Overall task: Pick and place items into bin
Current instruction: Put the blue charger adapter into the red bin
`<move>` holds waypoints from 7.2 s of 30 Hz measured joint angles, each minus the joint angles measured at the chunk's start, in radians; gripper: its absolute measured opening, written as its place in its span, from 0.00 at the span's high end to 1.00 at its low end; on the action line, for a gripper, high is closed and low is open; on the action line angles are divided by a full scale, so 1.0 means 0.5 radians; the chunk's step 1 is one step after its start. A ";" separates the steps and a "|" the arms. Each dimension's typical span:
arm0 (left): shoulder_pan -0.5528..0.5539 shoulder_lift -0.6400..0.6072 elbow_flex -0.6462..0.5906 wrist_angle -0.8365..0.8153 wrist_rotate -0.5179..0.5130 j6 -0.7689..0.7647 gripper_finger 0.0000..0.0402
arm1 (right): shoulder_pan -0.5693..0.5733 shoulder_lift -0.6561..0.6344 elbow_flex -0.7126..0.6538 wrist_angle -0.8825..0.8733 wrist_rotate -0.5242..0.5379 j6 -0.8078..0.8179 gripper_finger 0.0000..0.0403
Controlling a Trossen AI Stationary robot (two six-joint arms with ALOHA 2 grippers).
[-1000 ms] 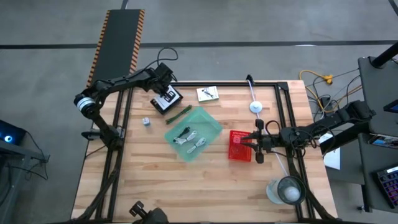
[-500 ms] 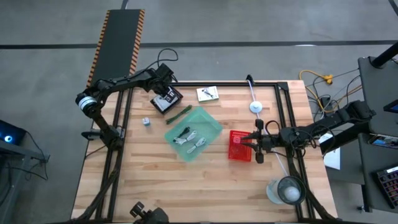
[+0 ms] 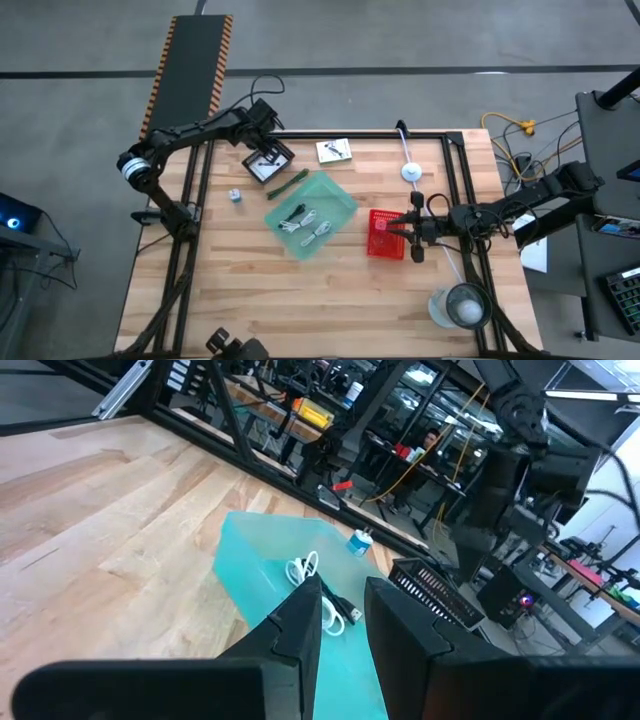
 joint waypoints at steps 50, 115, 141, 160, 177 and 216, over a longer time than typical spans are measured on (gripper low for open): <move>-0.872 -0.103 -0.053 -0.951 0.387 -0.111 0.28 | 0.000 0.000 0.001 -0.029 0.000 -0.001 0.83; -0.587 -0.052 -0.688 -0.593 0.011 0.469 0.28 | 0.000 0.001 0.001 -0.028 0.000 -0.006 0.83; -0.587 -0.052 -0.764 -0.481 0.105 0.466 0.68 | 0.000 0.001 0.001 -0.029 0.000 -0.002 0.83; -0.761 -0.295 -0.330 -0.649 0.263 0.249 0.68 | -0.001 0.001 0.000 -0.030 0.000 -0.002 0.83; -1.145 -0.282 -0.244 0.526 0.652 0.272 0.68 | -0.001 0.001 0.000 -0.029 0.002 0.038 0.83; -1.289 0.447 -0.096 2.588 1.072 -0.327 0.68 | -0.001 0.312 0.125 0.420 -0.005 -1.535 0.41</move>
